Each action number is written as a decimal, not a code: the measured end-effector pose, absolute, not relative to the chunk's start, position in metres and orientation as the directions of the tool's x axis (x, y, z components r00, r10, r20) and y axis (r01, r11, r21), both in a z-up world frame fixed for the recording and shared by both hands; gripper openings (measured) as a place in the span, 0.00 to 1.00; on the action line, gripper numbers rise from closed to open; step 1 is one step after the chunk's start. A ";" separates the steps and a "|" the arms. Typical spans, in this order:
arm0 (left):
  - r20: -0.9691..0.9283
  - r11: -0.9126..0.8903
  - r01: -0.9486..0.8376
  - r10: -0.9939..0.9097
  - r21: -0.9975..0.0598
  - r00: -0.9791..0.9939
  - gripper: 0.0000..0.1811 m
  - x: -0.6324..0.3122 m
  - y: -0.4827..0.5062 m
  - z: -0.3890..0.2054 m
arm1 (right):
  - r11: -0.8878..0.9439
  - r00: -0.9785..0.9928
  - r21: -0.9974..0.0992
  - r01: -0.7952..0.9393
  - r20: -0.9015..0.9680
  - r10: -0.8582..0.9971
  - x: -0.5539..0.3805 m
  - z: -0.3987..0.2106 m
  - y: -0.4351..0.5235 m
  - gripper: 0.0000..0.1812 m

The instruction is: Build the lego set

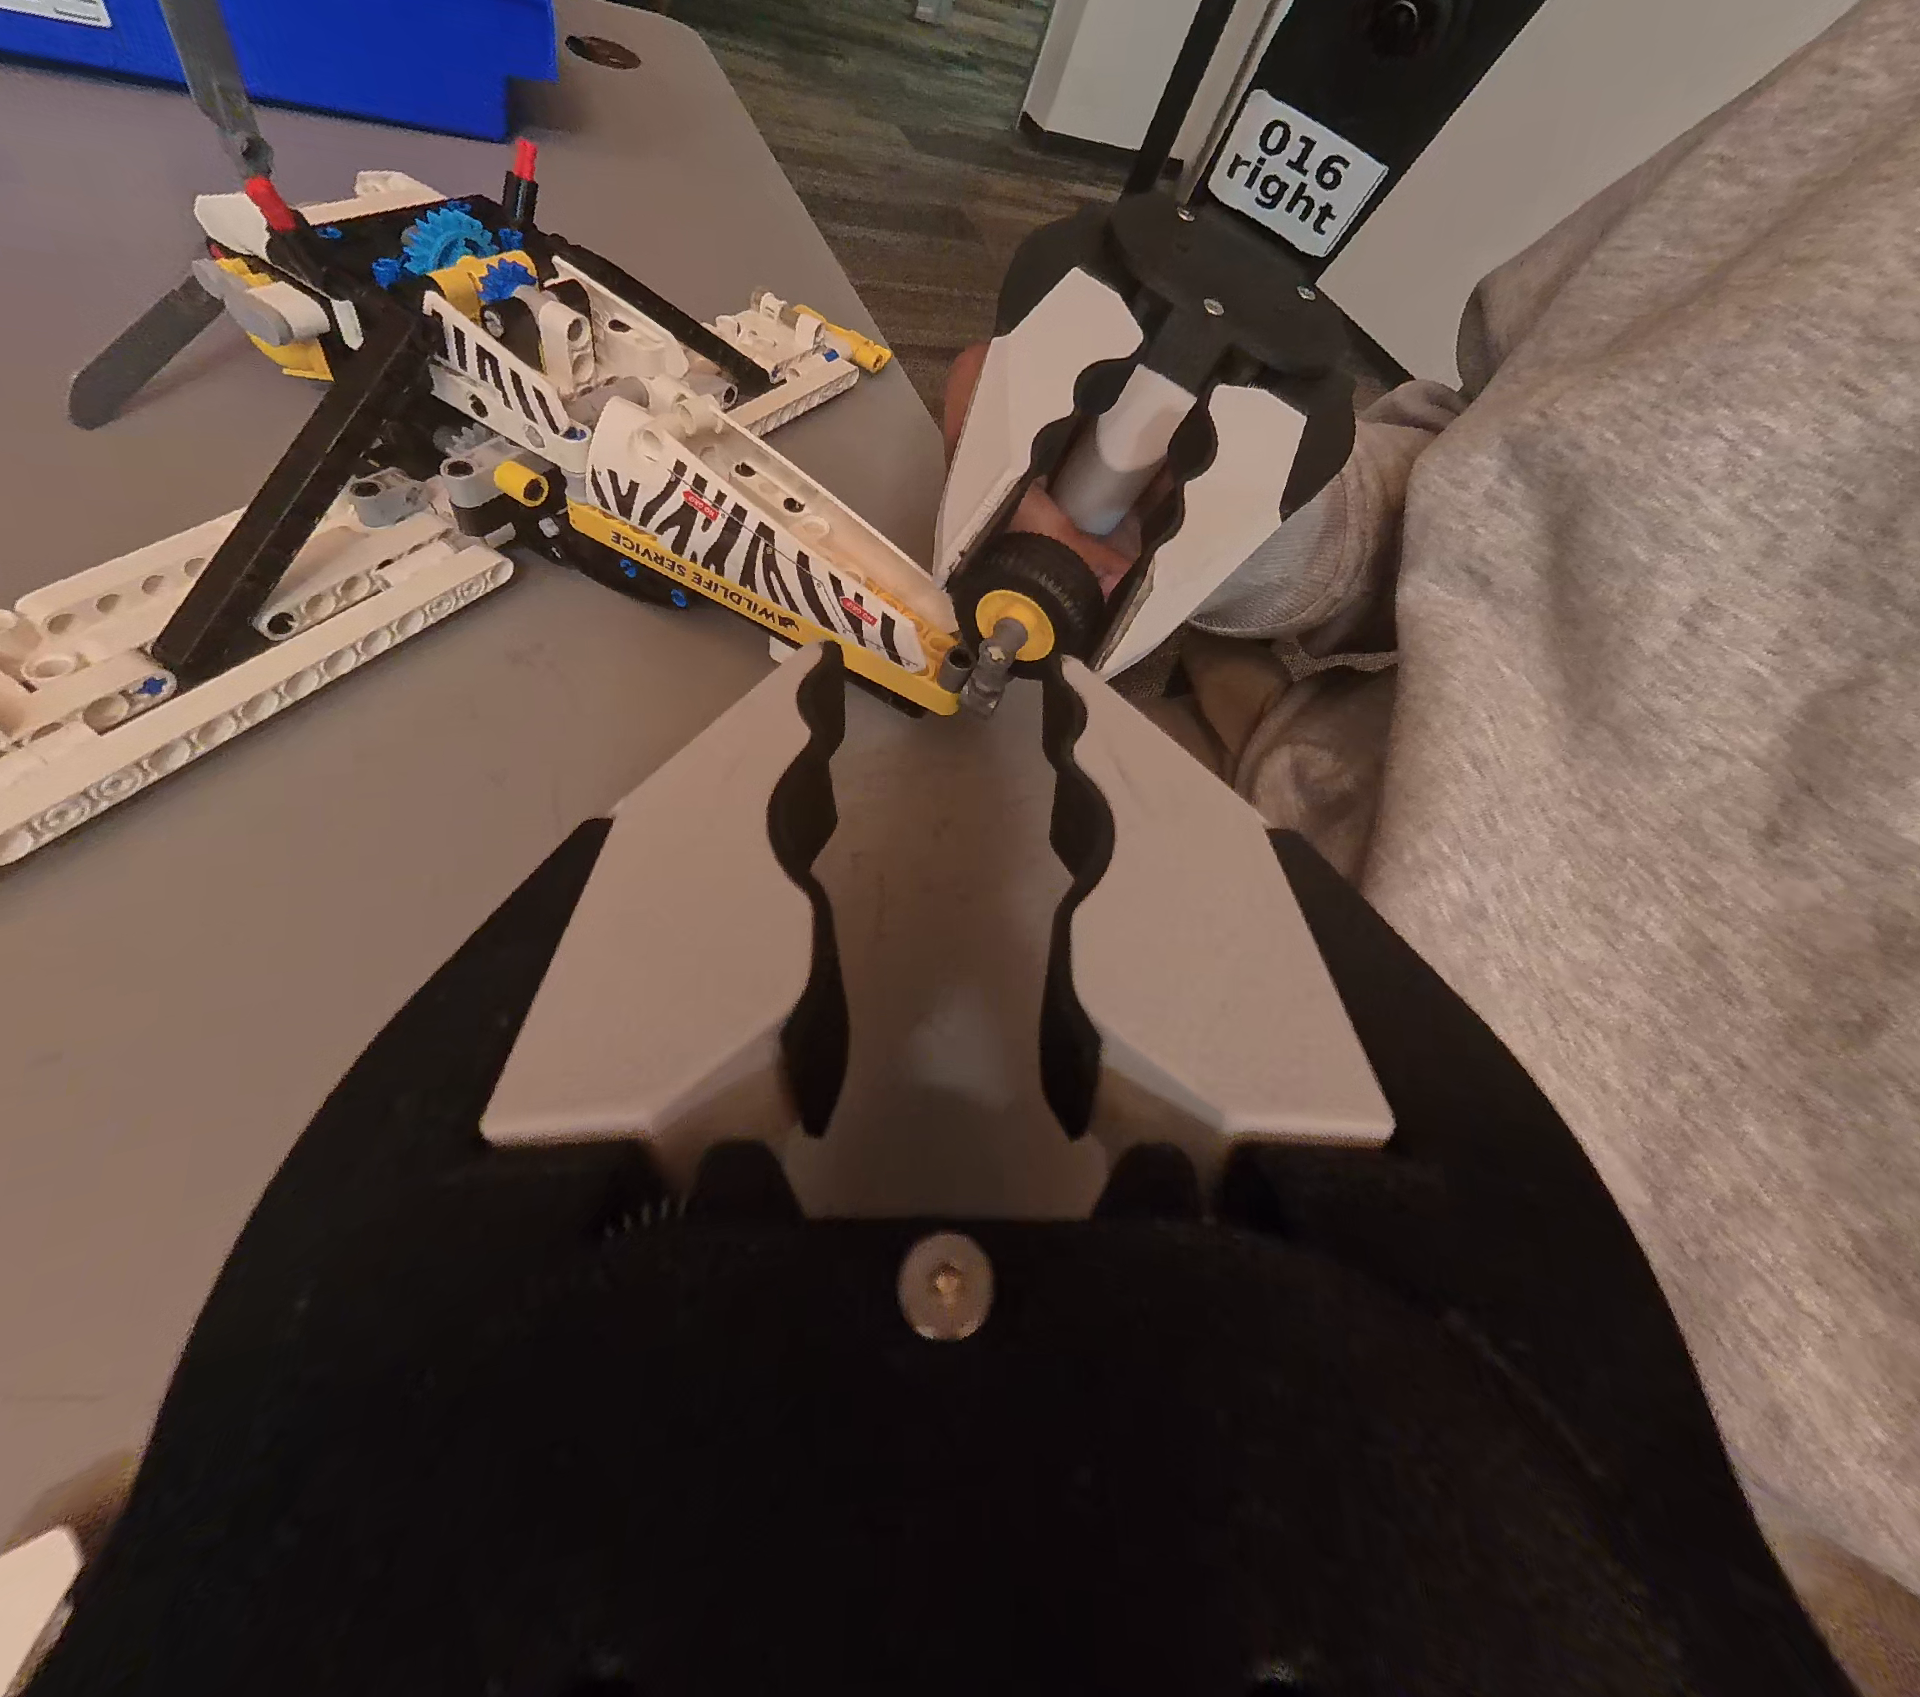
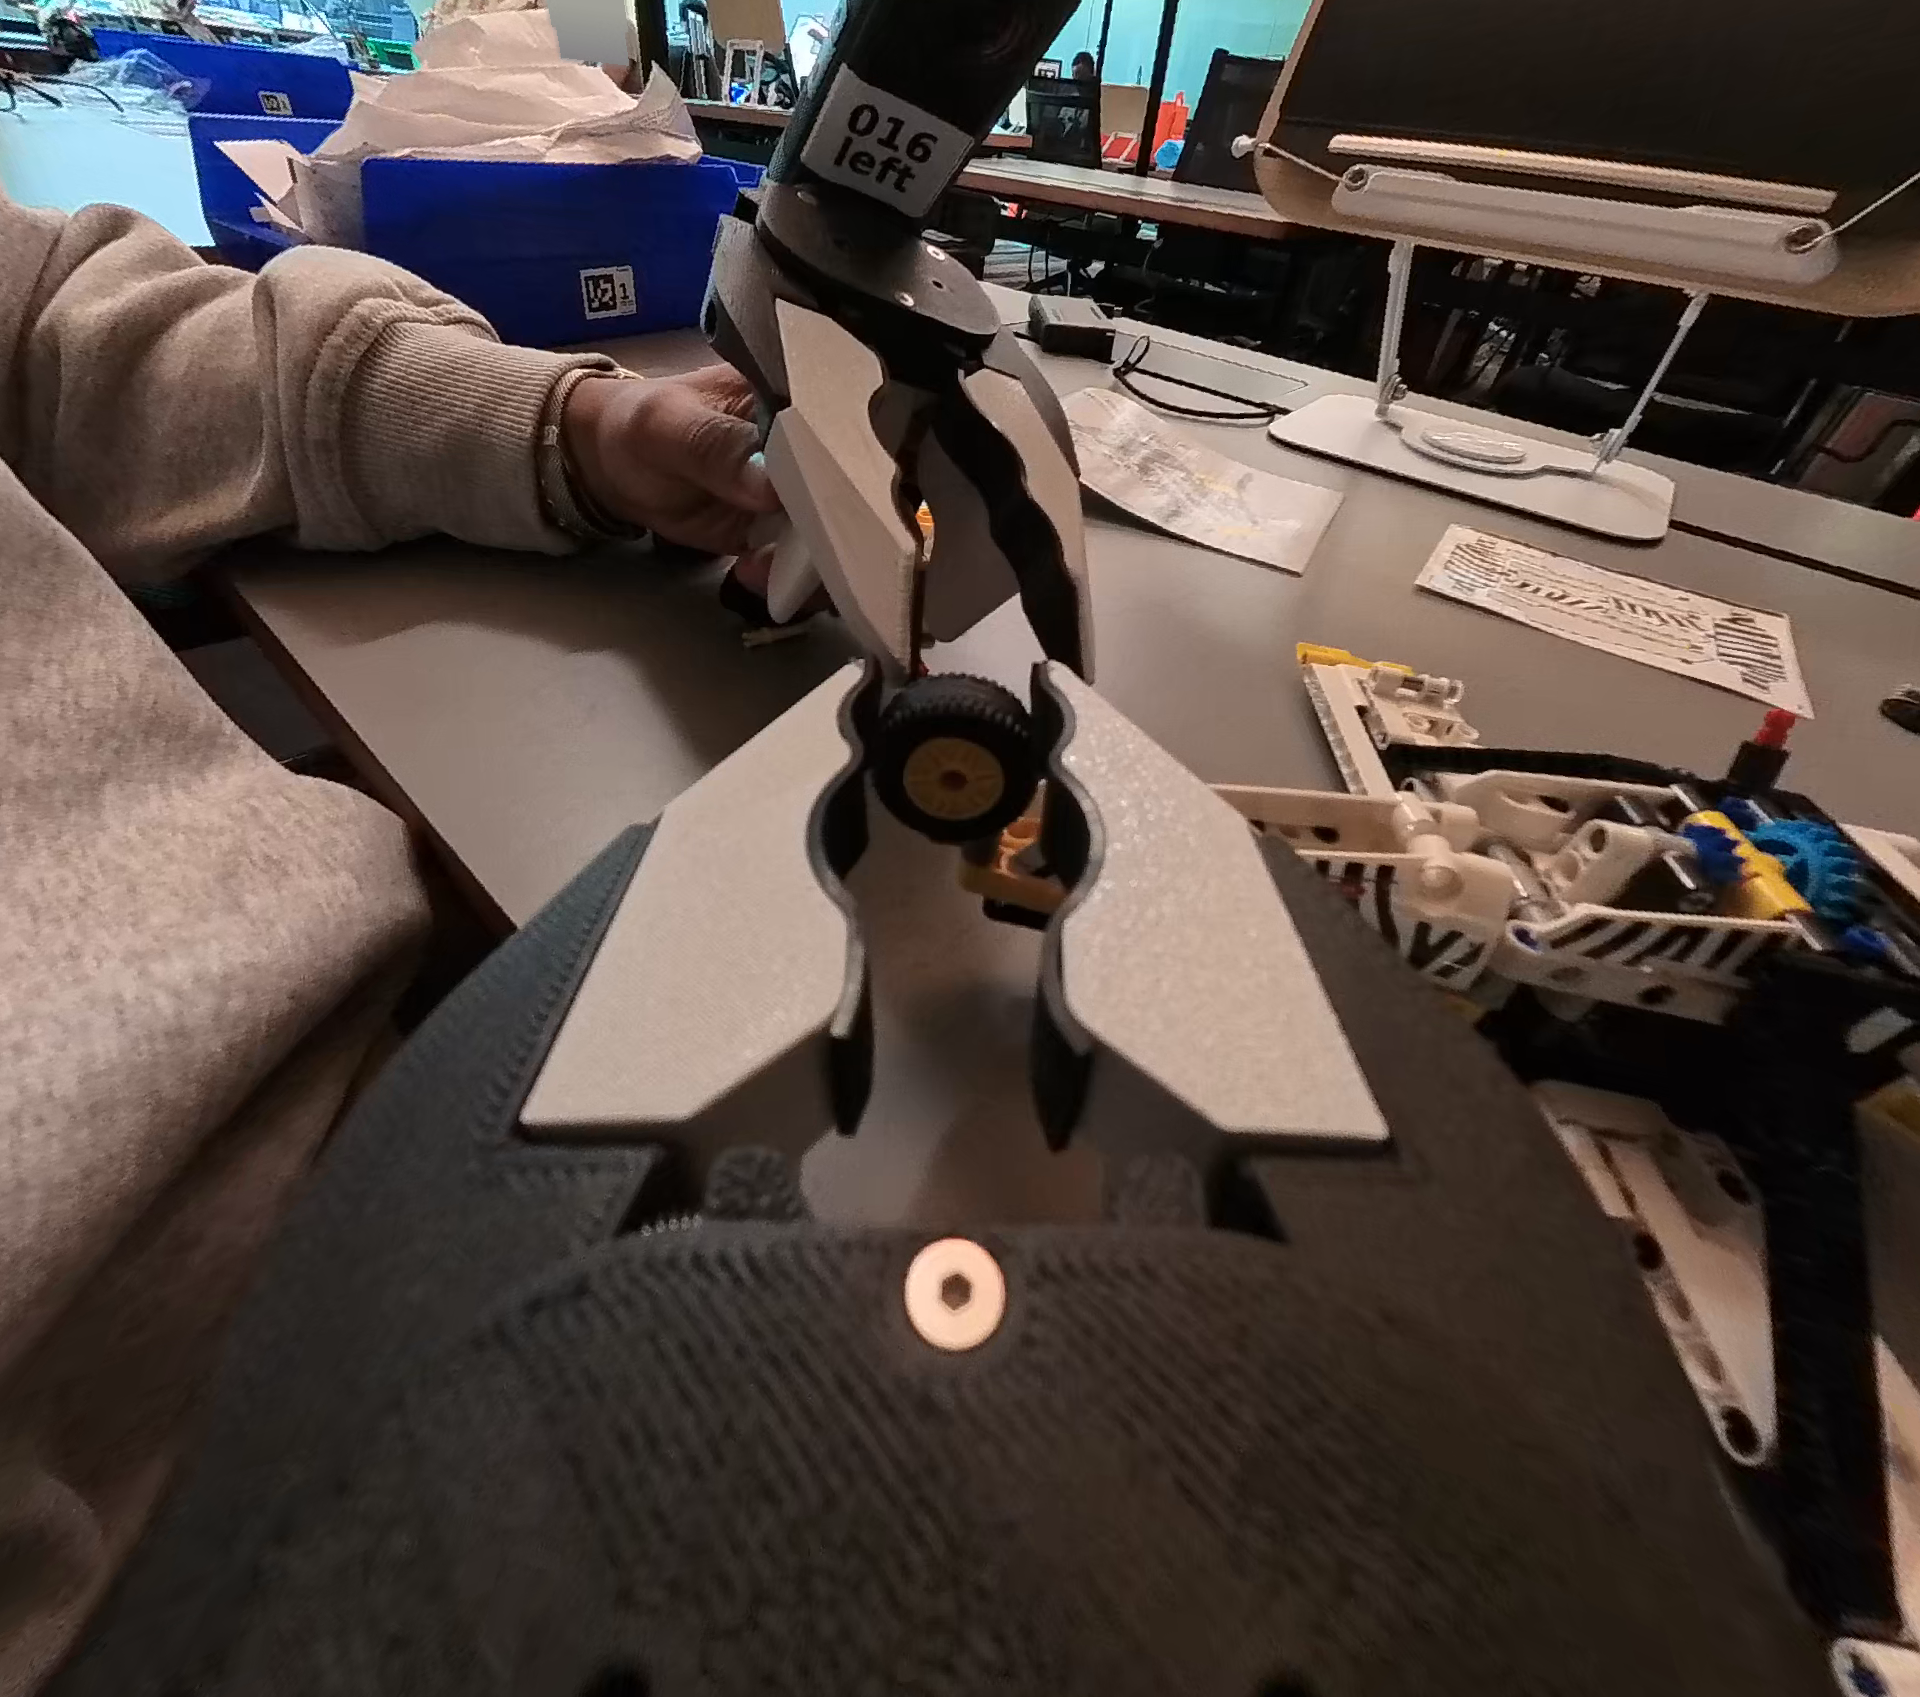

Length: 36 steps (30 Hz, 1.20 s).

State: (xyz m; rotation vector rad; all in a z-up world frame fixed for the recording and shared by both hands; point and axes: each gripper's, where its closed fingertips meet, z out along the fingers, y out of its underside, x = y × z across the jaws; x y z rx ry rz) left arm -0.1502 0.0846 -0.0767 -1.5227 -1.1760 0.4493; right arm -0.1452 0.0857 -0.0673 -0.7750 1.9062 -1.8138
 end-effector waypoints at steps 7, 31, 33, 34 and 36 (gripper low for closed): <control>0.299 0.093 0.437 0.851 -0.895 0.431 0.20 -0.150 0.085 -0.078 | 0.008 -0.768 -0.993 -0.118 0.086 -0.634 -0.145 -0.067 0.086 0.15; 0.312 0.106 0.450 0.854 -0.887 0.415 0.20 -0.153 0.084 -0.081 | 0.008 -0.769 -0.993 -0.118 0.086 -0.633 -0.146 -0.067 0.085 0.15; 0.319 0.146 0.448 0.885 -0.882 0.339 0.20 -0.157 0.072 -0.082 | 0.007 -0.769 -0.993 -0.118 0.087 -0.633 -0.146 -0.067 0.085 0.15; 0.319 0.171 0.440 0.903 -0.882 0.287 0.20 -0.159 0.063 -0.081 | 0.006 -0.770 -0.993 -0.118 0.087 -0.633 -0.146 -0.067 0.085 0.15; 0.303 0.200 0.429 0.934 -0.881 0.188 0.23 -0.154 0.039 -0.074 | 0.007 -0.770 -0.993 -0.117 0.086 -0.632 -0.146 -0.067 0.085 0.15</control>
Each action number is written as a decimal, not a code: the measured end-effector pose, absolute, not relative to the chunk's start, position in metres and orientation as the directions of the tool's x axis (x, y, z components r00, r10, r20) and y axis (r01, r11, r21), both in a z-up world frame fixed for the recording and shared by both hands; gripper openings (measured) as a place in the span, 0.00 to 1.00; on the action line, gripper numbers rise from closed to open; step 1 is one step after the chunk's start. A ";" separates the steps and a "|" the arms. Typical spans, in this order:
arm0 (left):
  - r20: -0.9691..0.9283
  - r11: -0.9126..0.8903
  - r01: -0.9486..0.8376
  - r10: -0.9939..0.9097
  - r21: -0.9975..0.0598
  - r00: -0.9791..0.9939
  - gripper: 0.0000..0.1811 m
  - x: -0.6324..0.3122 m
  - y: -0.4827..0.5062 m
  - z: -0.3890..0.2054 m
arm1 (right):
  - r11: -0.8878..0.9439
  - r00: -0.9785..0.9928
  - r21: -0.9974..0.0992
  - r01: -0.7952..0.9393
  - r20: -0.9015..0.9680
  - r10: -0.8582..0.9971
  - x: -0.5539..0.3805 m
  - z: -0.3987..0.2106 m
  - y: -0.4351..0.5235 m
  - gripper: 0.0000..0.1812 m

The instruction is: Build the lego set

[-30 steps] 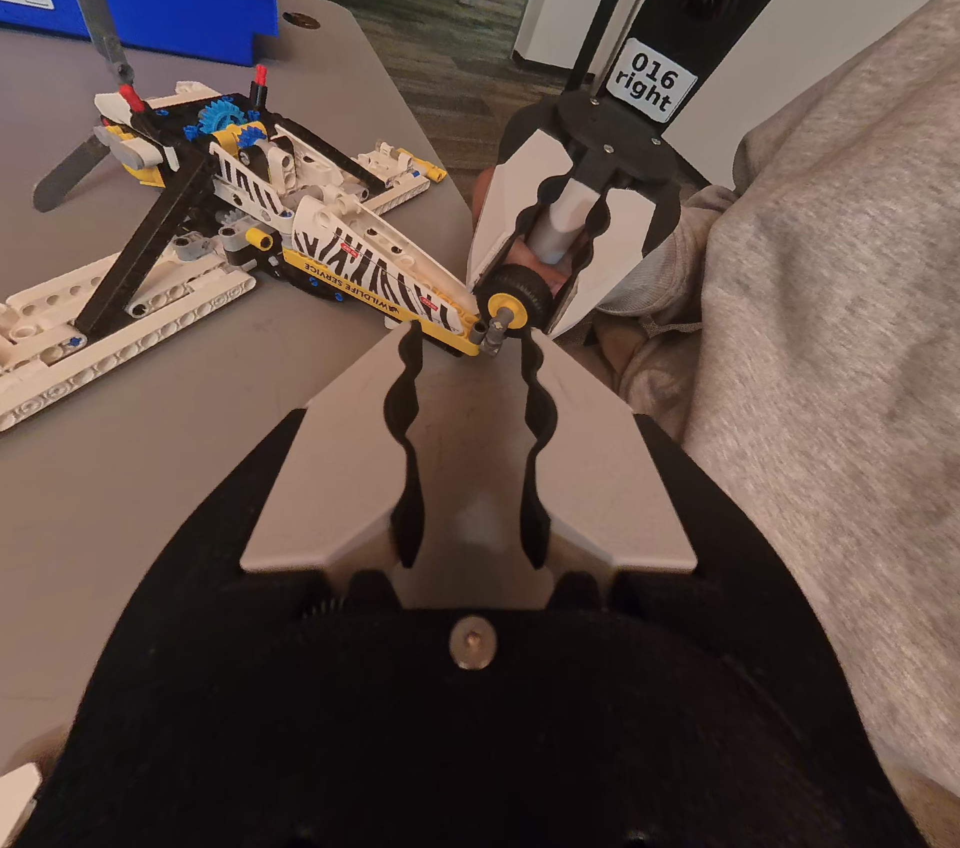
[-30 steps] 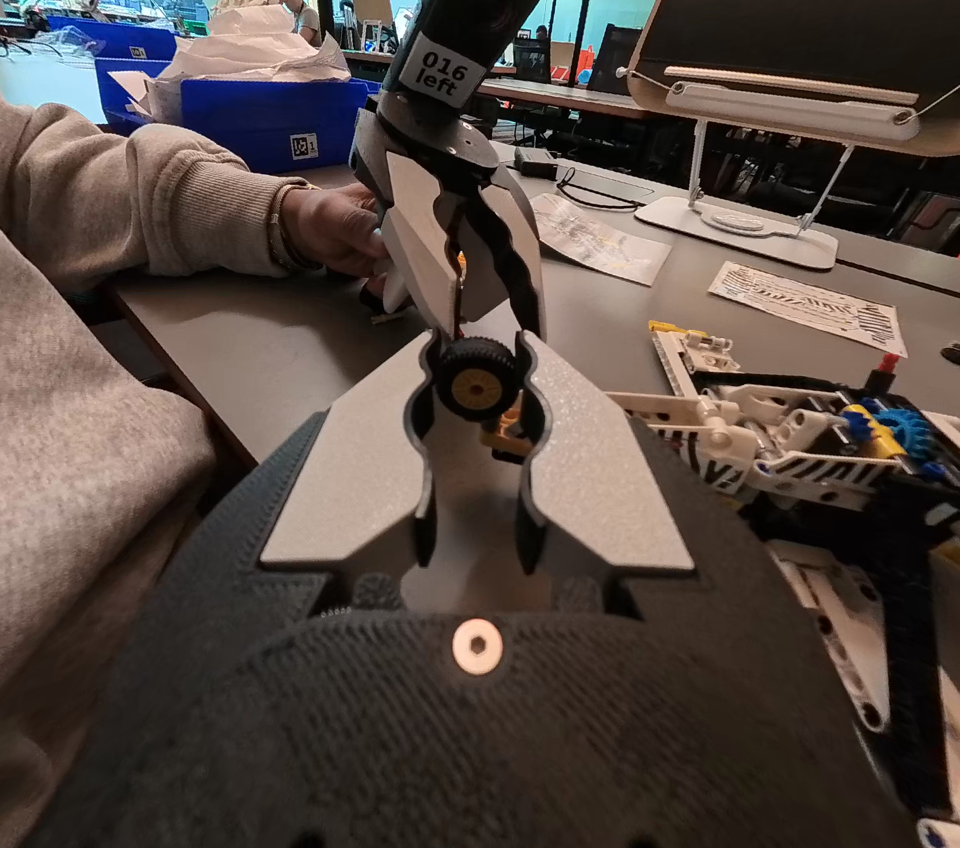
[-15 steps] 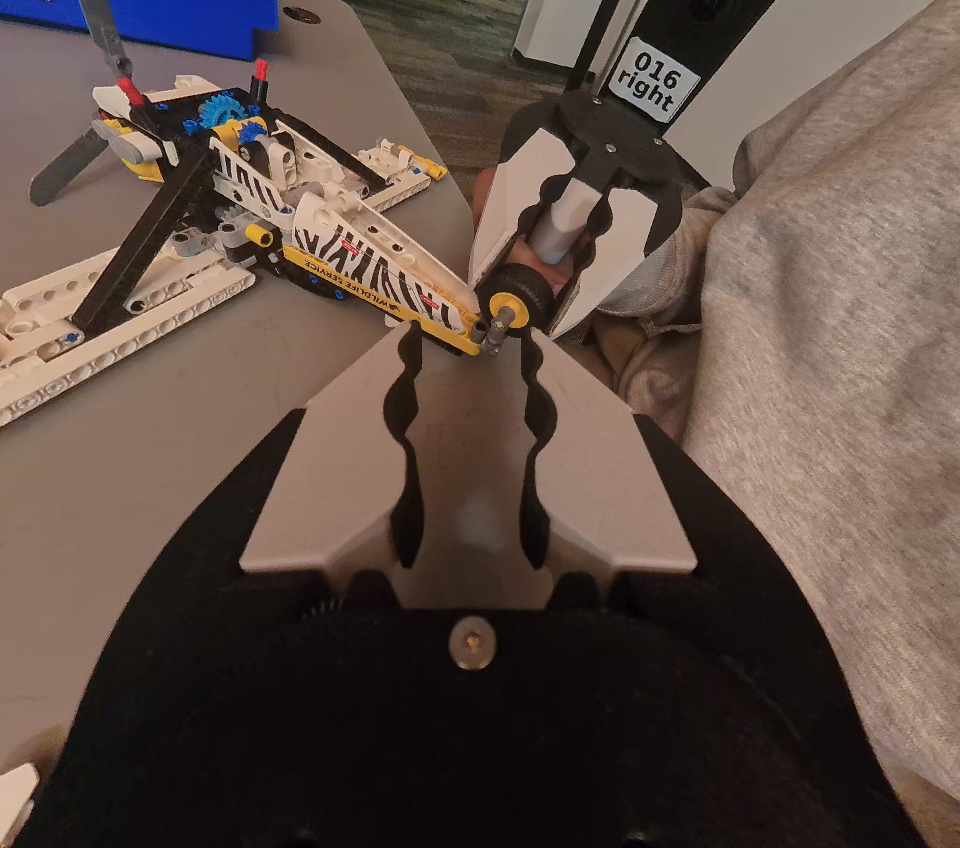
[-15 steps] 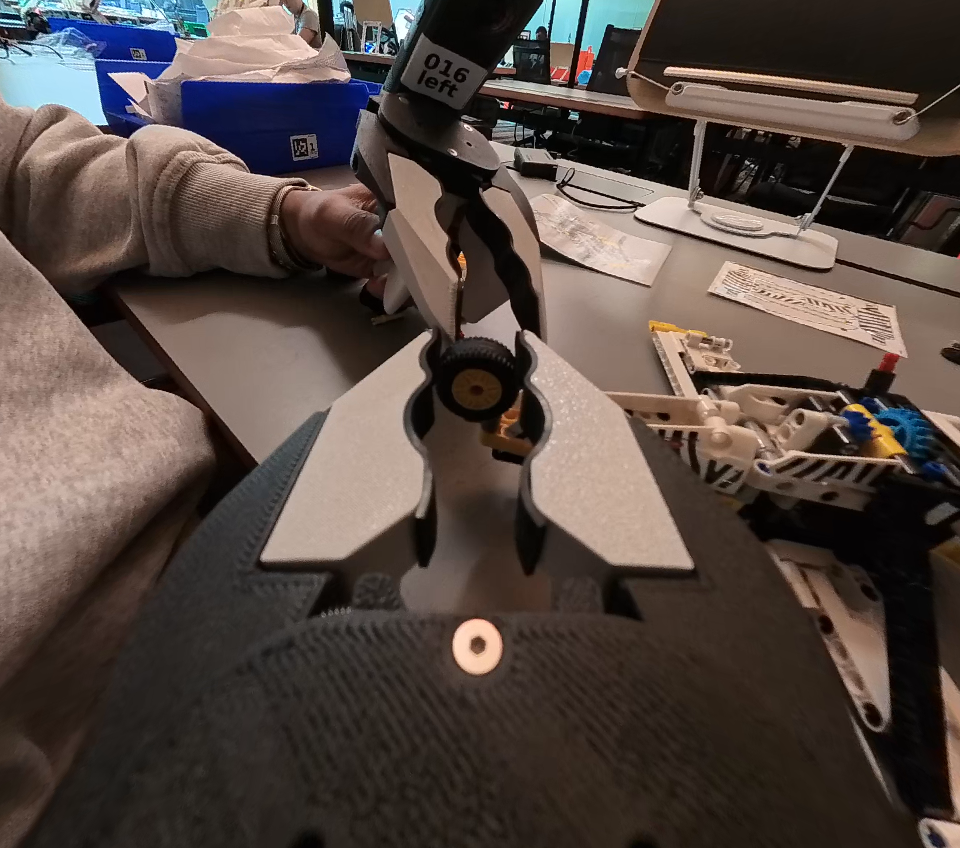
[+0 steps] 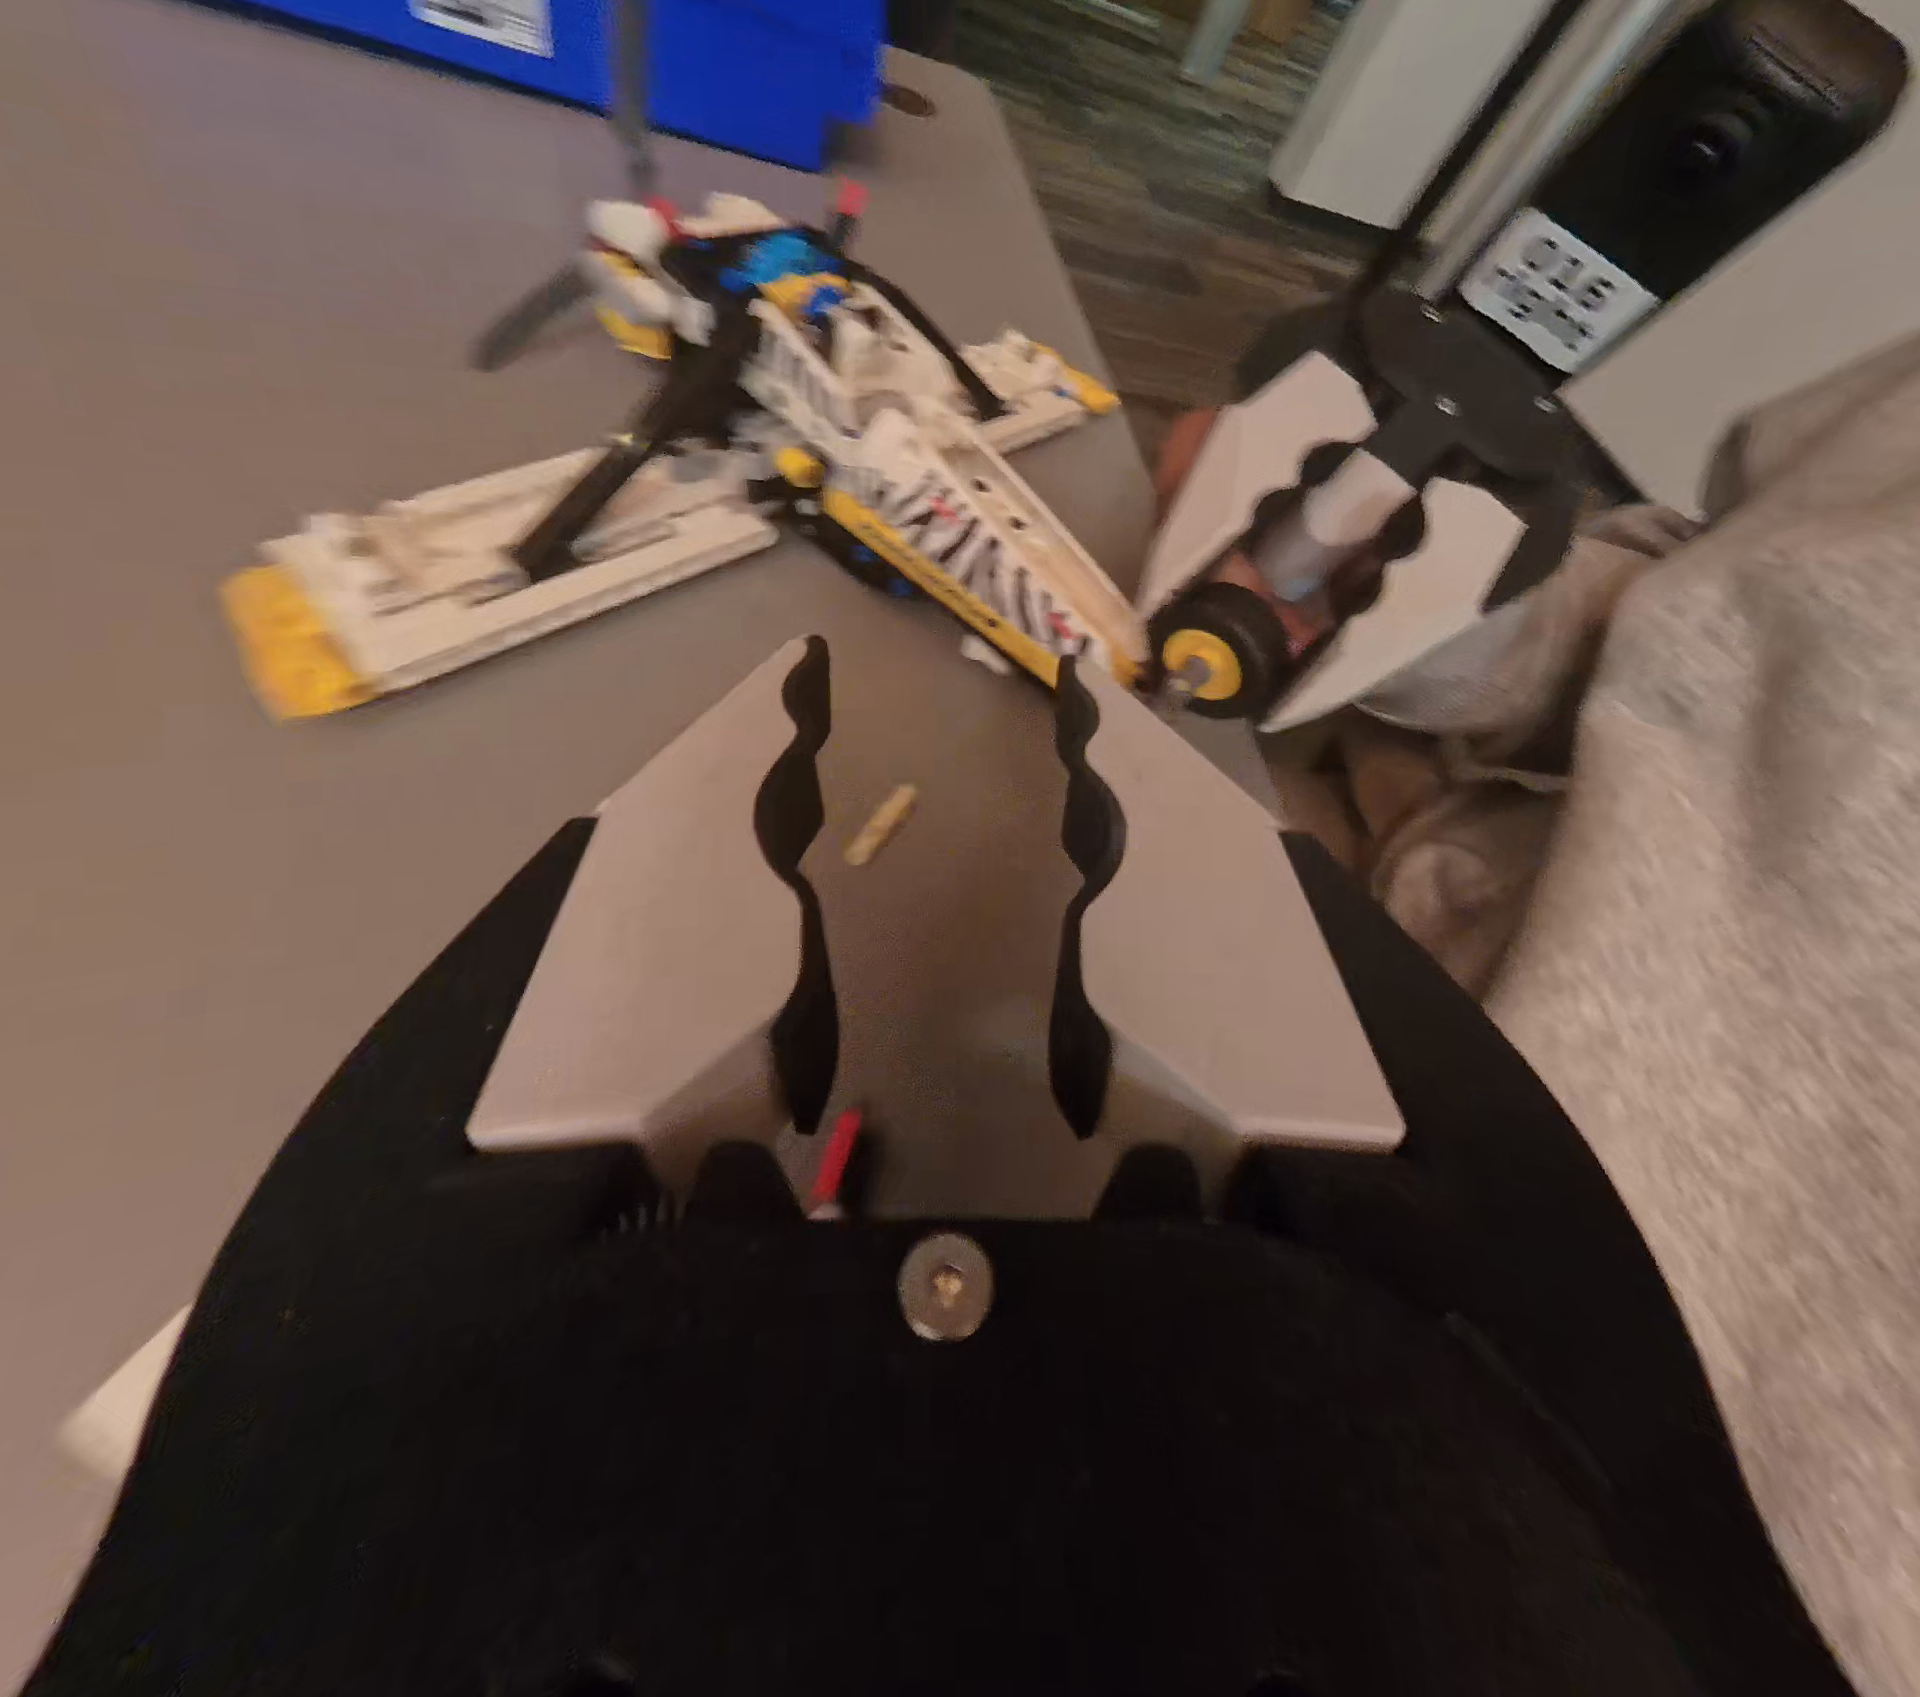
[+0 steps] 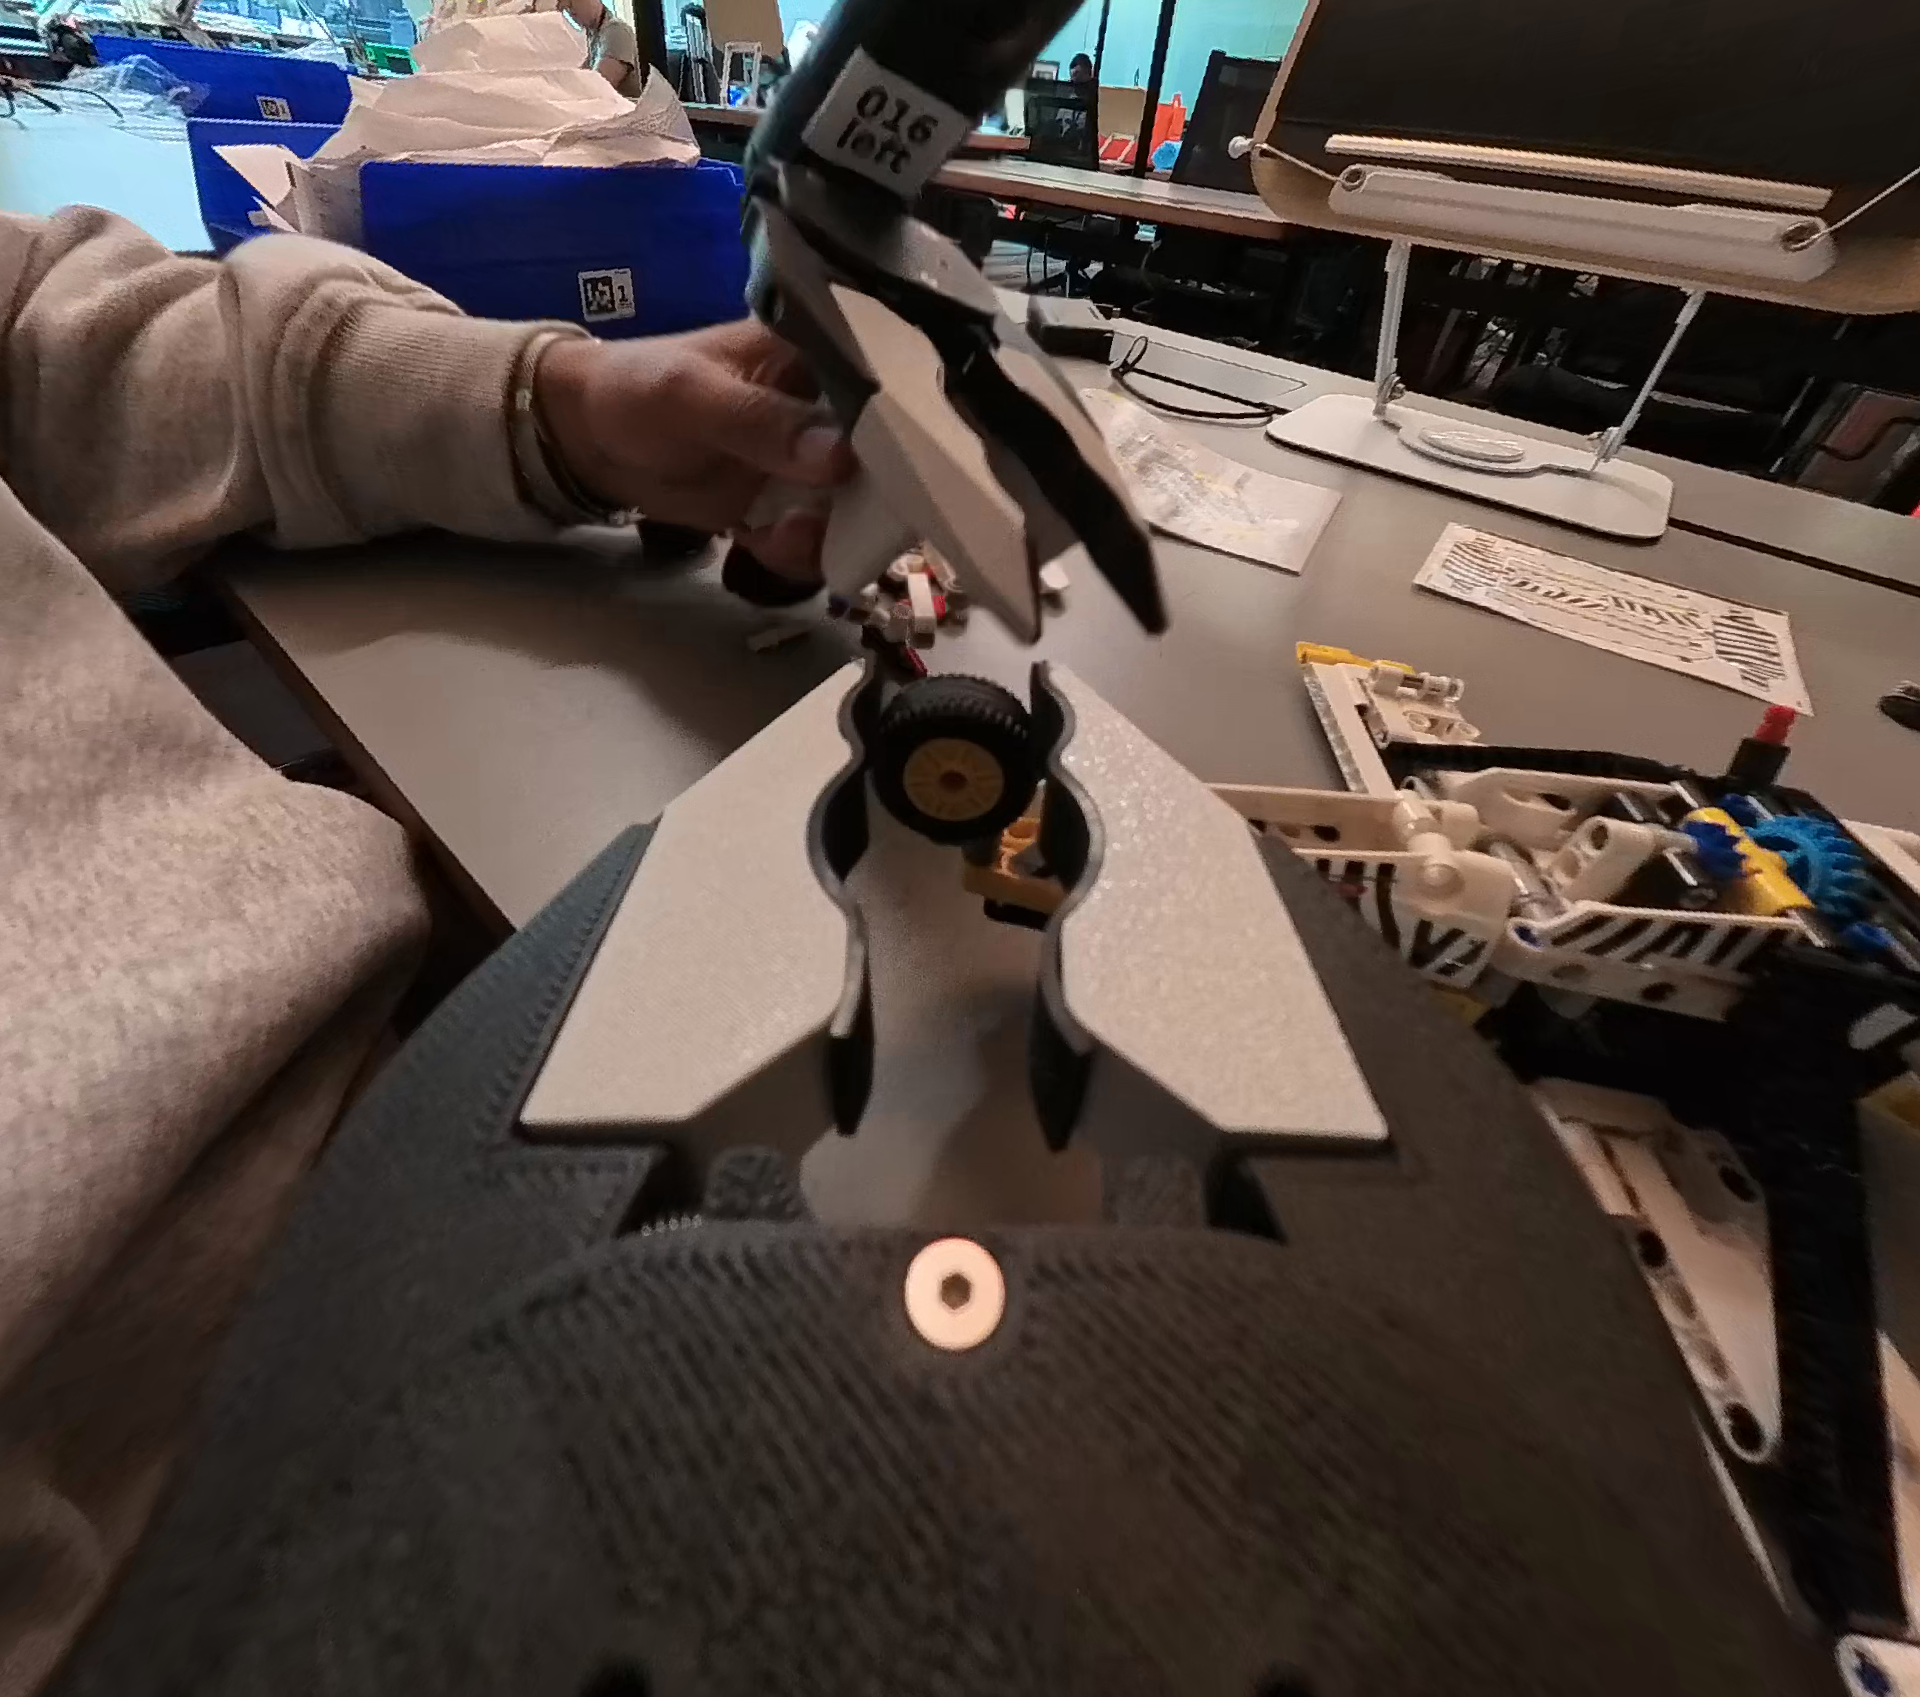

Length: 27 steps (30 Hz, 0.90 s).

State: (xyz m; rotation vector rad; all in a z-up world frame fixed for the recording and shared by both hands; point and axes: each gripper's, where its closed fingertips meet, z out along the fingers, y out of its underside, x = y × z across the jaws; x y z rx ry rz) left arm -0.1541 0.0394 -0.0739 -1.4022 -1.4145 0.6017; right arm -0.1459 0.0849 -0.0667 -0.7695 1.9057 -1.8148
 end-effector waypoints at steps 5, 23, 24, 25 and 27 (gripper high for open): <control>0.111 0.166 0.297 0.975 -0.940 -0.193 0.26 -0.092 -0.065 -0.023 | 0.007 -0.772 -0.993 -0.116 0.085 -0.630 -0.146 -0.067 0.085 0.15; 0.164 0.332 0.062 0.610 -0.941 -0.776 0.21 0.160 -0.171 -0.029 | -0.024 -0.817 -0.994 -0.107 0.102 -0.568 -0.151 -0.064 0.081 0.14; 0.115 0.314 0.110 0.617 -0.943 -0.778 0.21 0.156 -0.168 -0.030 | -0.025 -0.824 -0.994 -0.102 0.099 -0.558 -0.152 -0.064 0.080 0.14; 0.055 0.295 0.166 0.618 -0.941 -0.784 0.21 0.153 -0.167 -0.032 | -0.029 -0.827 -0.995 -0.097 0.096 -0.554 -0.153 -0.063 0.080 0.13; -0.055 0.254 0.260 0.609 -0.932 -0.791 0.21 0.149 -0.165 -0.035 | -0.025 -0.825 -0.996 -0.086 0.085 -0.558 -0.153 -0.063 0.080 0.13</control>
